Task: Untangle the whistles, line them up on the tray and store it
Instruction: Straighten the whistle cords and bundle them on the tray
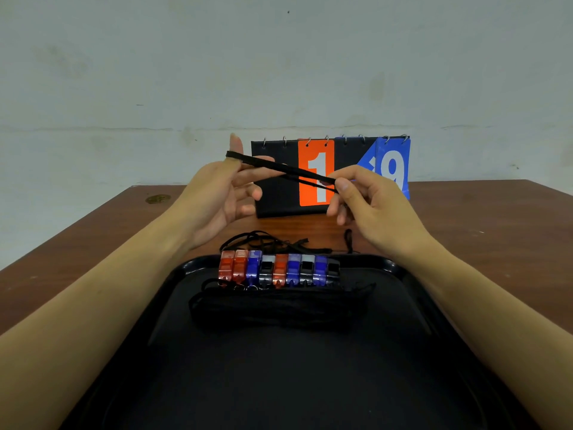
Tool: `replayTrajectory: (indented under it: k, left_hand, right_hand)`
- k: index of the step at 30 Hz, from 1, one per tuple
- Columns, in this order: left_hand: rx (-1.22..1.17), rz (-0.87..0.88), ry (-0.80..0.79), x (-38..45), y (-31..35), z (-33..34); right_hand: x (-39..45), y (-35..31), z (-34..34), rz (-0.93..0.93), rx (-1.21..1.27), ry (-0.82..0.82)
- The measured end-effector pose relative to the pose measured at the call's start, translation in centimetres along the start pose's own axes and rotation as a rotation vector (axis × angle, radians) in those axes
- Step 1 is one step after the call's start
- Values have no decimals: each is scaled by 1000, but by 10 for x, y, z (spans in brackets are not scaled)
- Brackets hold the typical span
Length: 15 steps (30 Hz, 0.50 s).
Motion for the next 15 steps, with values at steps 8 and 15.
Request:
replayTrajectory:
  k: [8,15]
  left_hand:
    - [113,46,79,2,3,-10]
    - [632,191,-4,8,12,-30]
  right_hand:
    - [1,5,-4,62,-6,12]
    - [6,8,-16,95,-42,49]
Point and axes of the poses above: each hand's wrist, its own x-axis towards the middle knuckle, its own z-axis out of the palm, y = z × x, the point moved 5 cm from there along x, towards the middle knuckle, and after that the axes turned 15 degrees about z, right-handed, at the moved point
